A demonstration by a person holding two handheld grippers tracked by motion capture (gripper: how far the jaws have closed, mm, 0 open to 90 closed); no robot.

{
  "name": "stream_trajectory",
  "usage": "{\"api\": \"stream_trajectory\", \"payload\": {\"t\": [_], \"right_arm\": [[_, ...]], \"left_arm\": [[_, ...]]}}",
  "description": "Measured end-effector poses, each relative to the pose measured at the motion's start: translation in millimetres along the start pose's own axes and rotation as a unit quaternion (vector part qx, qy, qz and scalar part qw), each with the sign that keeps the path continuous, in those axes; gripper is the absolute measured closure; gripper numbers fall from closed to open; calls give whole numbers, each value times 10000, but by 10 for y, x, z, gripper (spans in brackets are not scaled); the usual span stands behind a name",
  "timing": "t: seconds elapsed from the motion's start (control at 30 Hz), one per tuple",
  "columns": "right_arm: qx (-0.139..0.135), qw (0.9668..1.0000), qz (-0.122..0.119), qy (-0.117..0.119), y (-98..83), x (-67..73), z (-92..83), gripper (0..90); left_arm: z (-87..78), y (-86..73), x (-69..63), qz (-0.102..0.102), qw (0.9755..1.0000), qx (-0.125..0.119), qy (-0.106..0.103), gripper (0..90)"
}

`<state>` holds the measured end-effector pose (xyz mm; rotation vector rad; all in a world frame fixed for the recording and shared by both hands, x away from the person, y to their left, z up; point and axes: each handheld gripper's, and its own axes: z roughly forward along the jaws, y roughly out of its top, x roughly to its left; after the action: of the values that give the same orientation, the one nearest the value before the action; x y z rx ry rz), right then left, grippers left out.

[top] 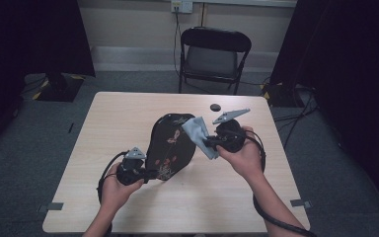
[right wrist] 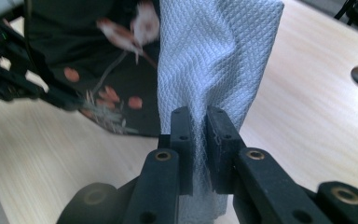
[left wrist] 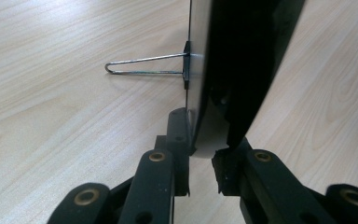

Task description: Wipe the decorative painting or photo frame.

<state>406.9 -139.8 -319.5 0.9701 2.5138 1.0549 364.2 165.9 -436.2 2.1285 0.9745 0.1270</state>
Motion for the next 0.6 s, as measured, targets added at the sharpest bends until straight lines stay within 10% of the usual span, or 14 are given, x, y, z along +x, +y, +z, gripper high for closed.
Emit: {"api": "stream_trajectory", "payload": {"t": [0.27, 0.6], "right_arm": [[24, 9999, -137, 33, 147, 108, 147, 826], [305, 9993, -16, 219, -121, 147, 485, 826]], "left_arm": [[1, 2, 12, 23, 10000, -5, -10, 786], [-1, 12, 13, 38, 10000, 6, -14, 786]]}}
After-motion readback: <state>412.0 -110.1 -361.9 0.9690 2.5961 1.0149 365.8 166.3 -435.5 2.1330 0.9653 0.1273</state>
